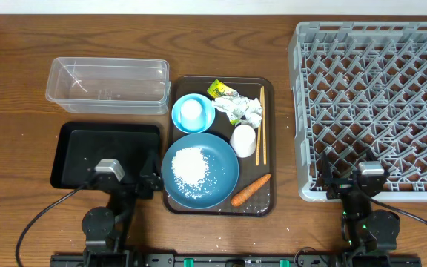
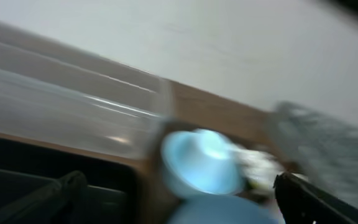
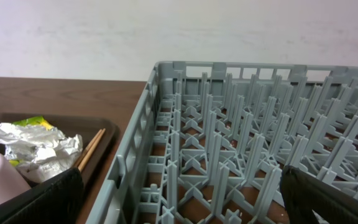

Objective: Sort waste into correct bins and load items into the dishwasher rack

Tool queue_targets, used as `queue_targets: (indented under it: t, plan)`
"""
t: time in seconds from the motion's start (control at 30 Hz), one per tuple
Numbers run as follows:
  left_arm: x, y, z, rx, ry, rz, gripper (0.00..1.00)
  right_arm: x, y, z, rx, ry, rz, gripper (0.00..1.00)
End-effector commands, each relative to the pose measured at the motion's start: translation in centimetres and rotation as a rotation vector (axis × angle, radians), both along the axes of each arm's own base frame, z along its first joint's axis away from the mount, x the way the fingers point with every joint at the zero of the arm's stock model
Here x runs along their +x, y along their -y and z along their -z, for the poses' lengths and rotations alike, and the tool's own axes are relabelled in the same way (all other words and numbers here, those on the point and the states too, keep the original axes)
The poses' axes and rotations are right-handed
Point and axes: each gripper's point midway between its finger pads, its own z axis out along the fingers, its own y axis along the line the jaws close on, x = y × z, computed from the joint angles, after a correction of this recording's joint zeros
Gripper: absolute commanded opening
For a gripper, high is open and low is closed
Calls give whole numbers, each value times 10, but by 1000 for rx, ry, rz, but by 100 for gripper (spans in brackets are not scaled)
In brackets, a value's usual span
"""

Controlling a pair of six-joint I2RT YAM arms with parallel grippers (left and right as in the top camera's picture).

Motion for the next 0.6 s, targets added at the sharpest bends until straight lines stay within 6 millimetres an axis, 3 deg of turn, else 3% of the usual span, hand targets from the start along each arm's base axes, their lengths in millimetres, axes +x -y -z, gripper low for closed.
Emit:
queue_targets:
  t: [0.0, 0.2, 0.33, 0.57]
  plan:
    - [-19, 49, 12, -364, -167, 266, 98, 0, 2, 1, -15, -4, 7, 99]
    - [-34, 70, 9, -501, -253, 397, 98, 0, 2, 1, -15, -4, 7, 99]
    - [-49, 86, -12, -496, -232, 534, 98, 0, 2, 1, -15, -4, 7, 99]
    - [-55, 88, -50, -445, -170, 569, 98, 0, 2, 1, -15, -4, 7, 99]
